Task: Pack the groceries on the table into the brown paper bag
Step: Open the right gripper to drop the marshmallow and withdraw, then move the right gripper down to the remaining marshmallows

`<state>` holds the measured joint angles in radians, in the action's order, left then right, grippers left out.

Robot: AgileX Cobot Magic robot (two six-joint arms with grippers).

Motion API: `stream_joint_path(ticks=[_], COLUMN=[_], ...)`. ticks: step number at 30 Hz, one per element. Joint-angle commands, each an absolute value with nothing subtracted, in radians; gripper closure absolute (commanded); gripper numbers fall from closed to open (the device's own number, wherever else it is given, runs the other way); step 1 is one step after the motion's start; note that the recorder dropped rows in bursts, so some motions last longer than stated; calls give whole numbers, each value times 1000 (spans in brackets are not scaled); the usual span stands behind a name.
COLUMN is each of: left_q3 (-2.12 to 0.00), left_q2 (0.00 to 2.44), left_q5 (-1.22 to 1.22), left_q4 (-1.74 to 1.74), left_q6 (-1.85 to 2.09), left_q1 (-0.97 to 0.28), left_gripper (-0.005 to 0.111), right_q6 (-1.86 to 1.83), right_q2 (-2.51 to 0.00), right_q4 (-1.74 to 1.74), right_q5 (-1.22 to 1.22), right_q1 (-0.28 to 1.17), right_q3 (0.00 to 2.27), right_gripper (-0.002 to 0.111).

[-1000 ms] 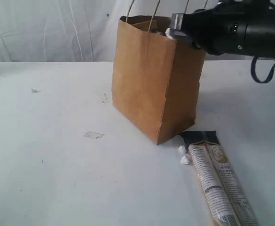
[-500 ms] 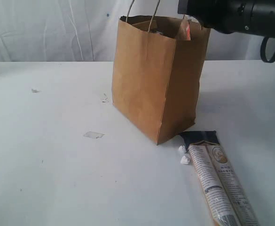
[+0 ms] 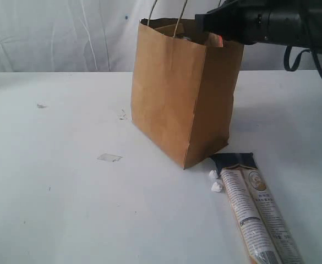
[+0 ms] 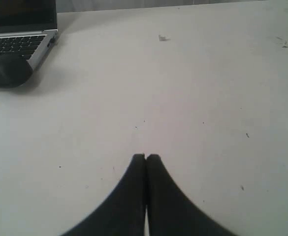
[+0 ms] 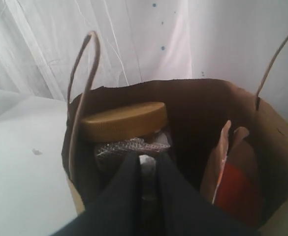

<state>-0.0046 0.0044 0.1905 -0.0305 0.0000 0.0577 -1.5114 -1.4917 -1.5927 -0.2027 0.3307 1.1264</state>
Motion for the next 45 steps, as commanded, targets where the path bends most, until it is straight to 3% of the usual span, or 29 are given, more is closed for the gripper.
stream_joint_path(ticks=[1, 4, 13, 17, 26, 29, 32, 35, 39, 45], left_q3=[0, 0, 0, 0, 0, 0, 0, 0, 0, 0], left_q2=[0, 0, 0, 0, 0, 0, 0, 0, 0, 0], left_q5=[187, 187, 187, 187, 187, 187, 187, 187, 187, 187], left_q4=[-36, -36, -36, -36, -36, -36, -36, -36, -36, -36], left_q6=[0, 0, 0, 0, 0, 0, 0, 0, 0, 0], left_q1=[58, 58, 58, 58, 58, 58, 58, 58, 58, 58], left_gripper=[107, 107, 107, 107, 107, 107, 107, 107, 107, 107], right_q6=[-1526, -1579, -1592, -1558, -1439, -1240, -1049, -783, -617, -332], right_q2=[-1495, -1495, -1492, -1457, -1151, -1038, -977, -988, -1084, -1363], right_q4=[-1596, -1596, -1596, -1596, -1478, -1191, -866, -606, -432, -220], right_q5=[-206, -206, -183, -174, -350, -427, -419, -317, -321, -702], right_q1=[329, 329, 329, 329, 329, 329, 329, 329, 329, 329], right_q3=[1143, 1143, 1143, 1143, 1052, 972, 872, 797, 792, 953], right_gripper=[108, 104, 66, 59, 62, 70, 84, 106, 108, 108])
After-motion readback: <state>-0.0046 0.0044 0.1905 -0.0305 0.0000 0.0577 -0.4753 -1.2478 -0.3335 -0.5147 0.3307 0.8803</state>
